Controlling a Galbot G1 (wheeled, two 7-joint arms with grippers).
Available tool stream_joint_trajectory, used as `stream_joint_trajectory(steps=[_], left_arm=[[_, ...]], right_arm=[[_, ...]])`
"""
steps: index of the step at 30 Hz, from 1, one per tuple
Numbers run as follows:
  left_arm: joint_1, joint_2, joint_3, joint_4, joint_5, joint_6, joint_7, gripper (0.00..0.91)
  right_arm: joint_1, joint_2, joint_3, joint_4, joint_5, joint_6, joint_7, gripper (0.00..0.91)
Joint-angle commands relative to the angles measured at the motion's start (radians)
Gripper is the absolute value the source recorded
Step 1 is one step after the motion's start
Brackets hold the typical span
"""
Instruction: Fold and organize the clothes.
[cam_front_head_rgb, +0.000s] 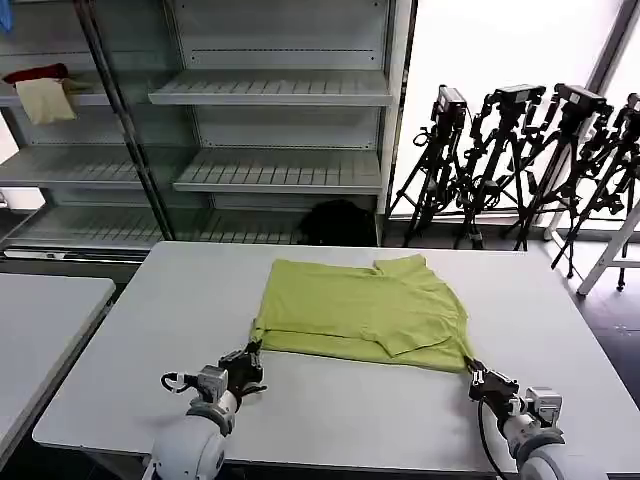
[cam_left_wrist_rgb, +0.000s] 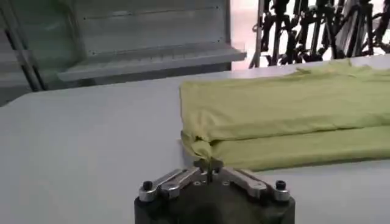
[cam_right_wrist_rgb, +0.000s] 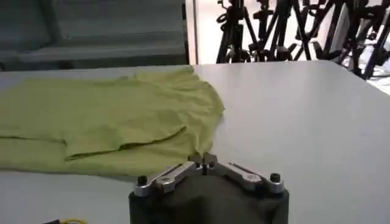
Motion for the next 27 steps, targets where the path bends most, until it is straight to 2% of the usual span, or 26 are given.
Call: stream_joint_trajectory(steps=[1, 5, 7, 12, 14, 17, 21, 25, 26, 27], left_arm=[[-0.001, 0.0, -0.002, -0.01, 0.021, -0.001, -0.013, 0.0], [0.075, 0.02, -0.043, -0.13, -0.015, 0.001, -0.005, 0.0], [0.14, 0.037, -0.085, -0.209, -0.052, 0.002, -0.002, 0.0], [0.316, 0.083, -0.183, -0.362, -0.108, 0.001, 0.03, 0.0], [0.371, 0.098, -0.207, -0.395, -0.119, 0.0, 0.037, 0.0], [0.439, 0.09, -0.238, -0.415, -0.122, 0.001, 0.033, 0.0], [0.523, 0.081, -0.28, -0.435, -0.119, 0.001, 0.02, 0.0], [0.539, 0.073, -0.3, -0.423, -0.11, 0.0, 0.001, 0.01], [0.538, 0.069, -0.301, -0.416, -0.101, 0.0, 0.003, 0.141], [0.537, 0.064, -0.295, -0.413, -0.094, 0.0, -0.006, 0.776]], right_arm=[[-0.047, -0.009, -0.004, 0.068, 0.056, 0.001, 0.039, 0.0], [-0.138, -0.015, -0.047, 0.162, 0.091, 0.001, 0.135, 0.0], [-0.159, -0.012, -0.058, 0.186, 0.093, 0.001, 0.154, 0.0], [-0.237, -0.003, -0.148, 0.271, 0.07, 0.001, 0.247, 0.0], [-0.266, 0.015, -0.192, 0.295, 0.024, 0.001, 0.27, 0.0], [-0.289, 0.021, -0.26, 0.318, 0.004, 0.001, 0.323, 0.0], [-0.284, 0.021, -0.331, 0.316, -0.018, 0.002, 0.374, 0.0], [-0.253, 0.014, -0.376, 0.297, -0.012, 0.002, 0.43, 0.0], [-0.243, 0.01, -0.386, 0.294, -0.008, 0.001, 0.446, 0.0], [-0.241, 0.009, -0.389, 0.294, -0.007, 0.001, 0.452, 0.071]])
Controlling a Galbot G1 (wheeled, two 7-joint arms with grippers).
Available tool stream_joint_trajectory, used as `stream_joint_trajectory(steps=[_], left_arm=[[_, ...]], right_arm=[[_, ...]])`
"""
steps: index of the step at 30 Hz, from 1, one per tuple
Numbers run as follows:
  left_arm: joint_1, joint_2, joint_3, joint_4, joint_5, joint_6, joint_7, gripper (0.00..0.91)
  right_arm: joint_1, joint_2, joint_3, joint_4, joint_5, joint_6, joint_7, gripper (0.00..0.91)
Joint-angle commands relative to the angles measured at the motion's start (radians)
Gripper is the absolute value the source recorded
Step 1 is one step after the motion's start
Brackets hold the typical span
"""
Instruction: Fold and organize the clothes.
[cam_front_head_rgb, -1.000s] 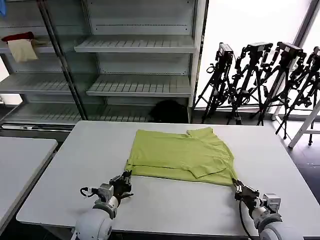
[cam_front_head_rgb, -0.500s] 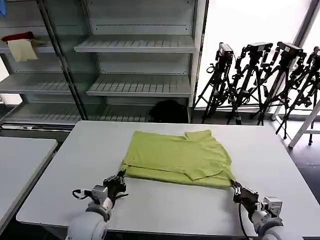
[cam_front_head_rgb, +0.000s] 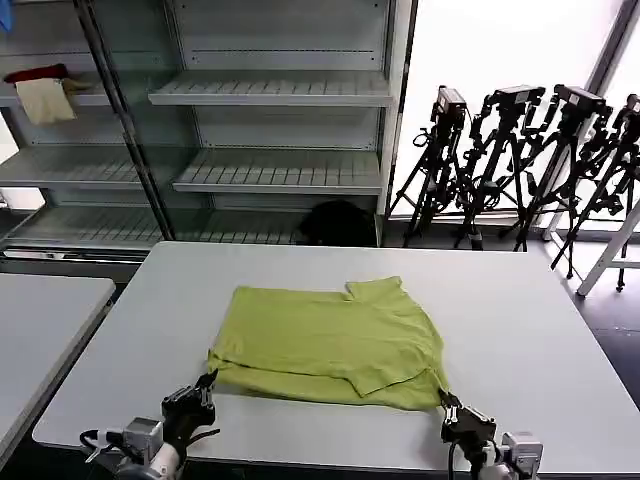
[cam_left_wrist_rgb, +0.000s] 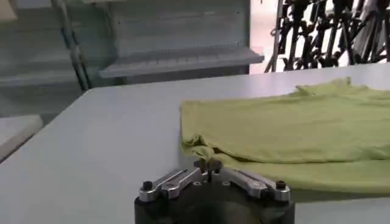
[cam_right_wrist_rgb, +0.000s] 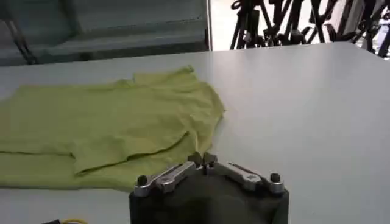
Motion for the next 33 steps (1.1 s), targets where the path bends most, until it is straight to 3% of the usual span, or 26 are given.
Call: stream_joint_trajectory(steps=[1, 5, 11, 14, 16, 17, 19, 21, 22, 24, 25, 28, 30, 33], left_arm=[[0.12, 0.003, -0.058, -0.057, -0.002, 0.0, -0.016, 0.907], [0.112, -0.009, -0.053, -0.06, 0.025, 0.0, -0.044, 0.907], [0.11, -0.015, -0.051, -0.077, 0.032, 0.001, -0.073, 0.907], [0.109, -0.018, -0.054, -0.085, 0.036, 0.001, -0.094, 0.907], [0.11, -0.022, -0.057, -0.092, 0.036, 0.001, -0.105, 0.907], [0.109, -0.024, -0.058, -0.096, 0.034, 0.001, -0.106, 0.907], [0.082, -0.03, -0.072, -0.103, -0.022, 0.0, -0.107, 0.907], [0.046, -0.032, -0.098, -0.106, -0.066, -0.006, -0.094, 0.907], [0.013, -0.028, -0.113, -0.099, -0.164, -0.013, -0.086, 0.907], [-0.04, -0.022, -0.133, -0.081, -0.232, -0.086, -0.039, 0.907], [-0.078, -0.018, -0.137, -0.054, -0.267, -0.116, -0.009, 0.907], [-0.245, 0.001, -0.134, 0.017, -0.378, -0.071, 0.01, 0.907], [-0.35, 0.016, -0.124, 0.06, -0.38, 0.001, 0.024, 0.907], [-0.501, 0.076, -0.05, 0.21, -0.247, 0.005, 0.08, 0.907]], right_arm=[[-0.012, 0.0, -0.137, 0.04, -0.011, 0.001, 0.16, 0.907], [-0.011, 0.006, -0.133, 0.057, -0.003, 0.001, 0.202, 0.907], [-0.037, 0.002, -0.092, 0.104, -0.026, 0.001, 0.207, 0.907], [-0.05, 0.006, -0.037, 0.135, -0.067, 0.002, 0.165, 0.907], [-0.045, 0.026, 0.017, 0.147, -0.083, 0.003, 0.106, 0.907], [-0.024, 0.051, 0.078, 0.15, -0.104, 0.004, 0.01, 0.907], [0.04, 0.065, 0.141, 0.143, -0.105, 0.005, -0.082, 0.907], [0.124, 0.059, 0.242, 0.109, -0.016, 0.003, -0.254, 0.907], [0.152, 0.053, 0.269, 0.084, -0.013, 0.003, -0.316, 0.907], [0.288, 0.039, 0.309, -0.018, -0.034, 0.001, -0.523, 0.907], [0.319, 0.032, 0.311, -0.054, -0.04, 0.0, -0.55, 0.907], [0.459, 0.007, 0.245, -0.182, -0.113, -0.005, -0.54, 0.907], [0.526, -0.01, 0.187, -0.272, -0.121, -0.008, -0.479, 0.907], [0.586, -0.033, 0.118, -0.353, -0.065, -0.01, -0.395, 0.907]])
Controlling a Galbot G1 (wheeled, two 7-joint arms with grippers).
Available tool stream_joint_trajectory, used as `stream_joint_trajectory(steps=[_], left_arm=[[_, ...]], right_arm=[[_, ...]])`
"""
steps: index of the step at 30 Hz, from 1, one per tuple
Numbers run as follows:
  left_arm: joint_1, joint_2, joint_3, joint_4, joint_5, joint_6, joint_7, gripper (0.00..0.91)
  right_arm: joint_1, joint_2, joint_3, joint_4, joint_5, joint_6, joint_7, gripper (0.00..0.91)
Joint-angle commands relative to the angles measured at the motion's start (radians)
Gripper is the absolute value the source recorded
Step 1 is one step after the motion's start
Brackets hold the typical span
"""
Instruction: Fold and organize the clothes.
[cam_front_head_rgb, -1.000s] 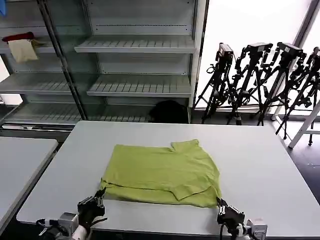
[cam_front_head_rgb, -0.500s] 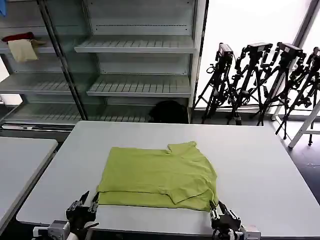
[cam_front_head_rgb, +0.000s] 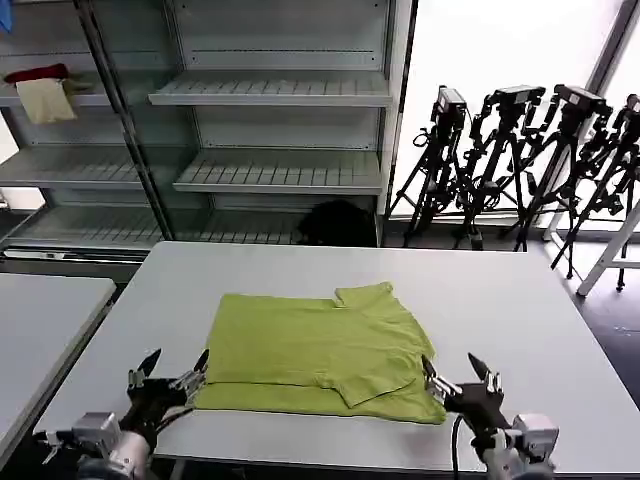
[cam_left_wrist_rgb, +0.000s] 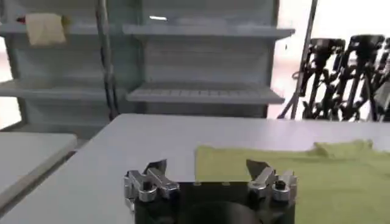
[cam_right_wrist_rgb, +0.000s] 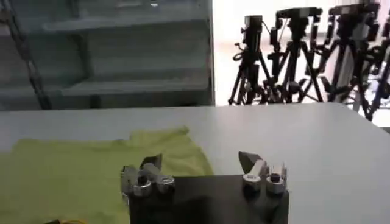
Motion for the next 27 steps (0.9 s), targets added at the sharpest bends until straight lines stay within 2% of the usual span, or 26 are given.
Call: stream_joint_trajectory(steps=[1, 2, 3, 7, 11, 17, 27], left_arm=[[-0.346, 0.066, 0.064, 0.242, 0.005, 0.03, 0.1, 0.907], [-0.378, 0.077, 0.085, 0.274, 0.024, 0.03, 0.107, 0.907], [-0.403, 0.088, 0.111, 0.336, 0.04, 0.031, 0.11, 0.907], [-0.475, 0.122, 0.177, 0.452, 0.036, 0.032, 0.114, 0.907], [-0.548, 0.144, 0.217, 0.57, 0.017, 0.033, 0.116, 0.907], [-0.608, 0.133, 0.249, 0.685, 0.021, 0.033, 0.128, 0.907], [-0.638, 0.131, 0.254, 0.754, 0.057, 0.032, 0.137, 0.907]], right_arm=[[0.33, -0.053, -0.062, -0.305, 0.055, -0.002, -0.079, 0.907], [0.343, -0.066, -0.087, -0.315, 0.075, -0.002, -0.044, 0.907], [0.382, -0.075, -0.112, -0.363, 0.151, -0.004, -0.005, 0.907], [0.471, -0.074, -0.187, -0.471, 0.169, -0.006, 0.054, 0.907], [0.564, -0.052, -0.252, -0.588, 0.167, -0.006, 0.072, 0.907], [0.66, 0.016, -0.313, -0.712, 0.133, -0.006, 0.085, 0.907], [0.696, 0.101, -0.345, -0.809, 0.084, -0.005, 0.086, 0.907]])
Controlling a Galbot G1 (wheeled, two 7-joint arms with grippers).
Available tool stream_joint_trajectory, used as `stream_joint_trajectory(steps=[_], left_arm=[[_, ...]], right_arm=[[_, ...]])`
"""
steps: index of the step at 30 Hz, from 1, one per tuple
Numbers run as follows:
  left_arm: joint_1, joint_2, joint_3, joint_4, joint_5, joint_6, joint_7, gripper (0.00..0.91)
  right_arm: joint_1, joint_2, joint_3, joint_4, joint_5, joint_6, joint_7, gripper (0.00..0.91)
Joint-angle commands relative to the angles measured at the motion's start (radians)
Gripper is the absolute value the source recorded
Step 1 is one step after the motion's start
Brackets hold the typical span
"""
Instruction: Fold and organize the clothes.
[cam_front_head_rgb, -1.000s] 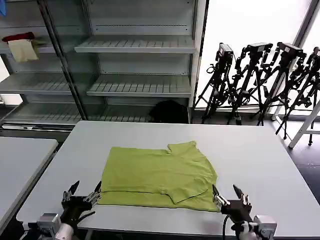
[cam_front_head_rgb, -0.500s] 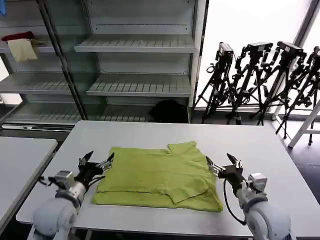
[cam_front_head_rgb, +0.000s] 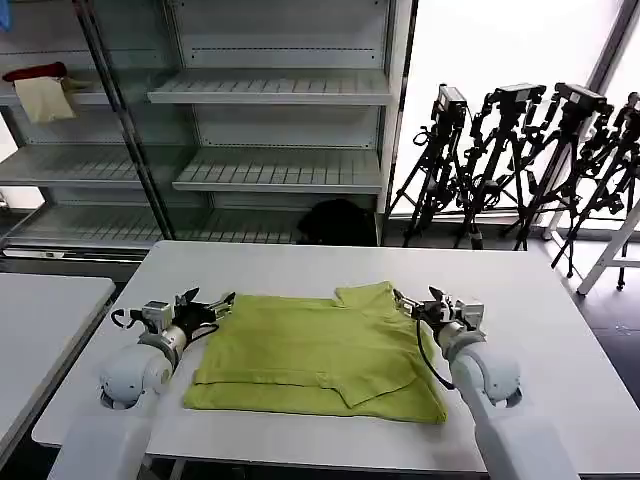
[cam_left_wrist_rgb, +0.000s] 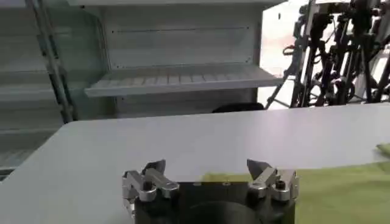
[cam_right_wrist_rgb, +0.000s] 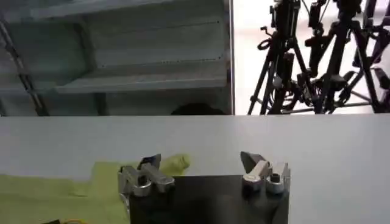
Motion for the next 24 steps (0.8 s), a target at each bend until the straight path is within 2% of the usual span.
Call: stream_joint_trajectory(steps=[1, 14, 16, 18, 19, 20, 21, 22, 24], left_arm=[[-0.079, 0.013, 0.029, 0.119, 0.016, 0.003, 0.013, 0.907], [-0.077, -0.01, 0.051, 0.11, 0.027, 0.003, 0.011, 0.907], [-0.074, -0.012, 0.055, 0.111, 0.04, 0.003, 0.012, 0.907], [-0.07, -0.014, 0.058, 0.112, 0.046, 0.003, 0.012, 0.907], [-0.069, -0.016, 0.058, 0.114, 0.053, 0.003, 0.014, 0.796], [-0.068, -0.017, 0.059, 0.114, 0.055, 0.003, 0.015, 0.615], [-0.065, -0.018, 0.059, 0.114, 0.056, 0.002, 0.016, 0.534], [-0.064, -0.019, 0.059, 0.114, 0.057, 0.002, 0.017, 0.333], [-0.06, -0.019, 0.06, 0.111, 0.059, 0.002, 0.021, 0.091]], right_arm=[[0.111, 0.062, -0.063, -0.162, -0.018, 0.001, 0.014, 0.907], [0.115, 0.095, -0.072, -0.186, -0.053, 0.002, 0.016, 0.907], [0.113, 0.097, -0.073, -0.19, -0.061, 0.002, 0.014, 0.655], [0.112, 0.1, -0.075, -0.191, -0.065, 0.002, 0.014, 0.514], [0.111, 0.101, -0.076, -0.191, -0.067, 0.002, 0.014, 0.333], [0.109, 0.104, -0.077, -0.191, -0.072, 0.002, 0.014, 0.191], [0.108, 0.104, -0.077, -0.191, -0.074, 0.002, 0.014, 0.131], [0.106, 0.105, -0.077, -0.192, -0.078, 0.002, 0.014, 0.01], [0.101, 0.105, -0.077, -0.19, -0.08, 0.002, 0.014, 0.0]])
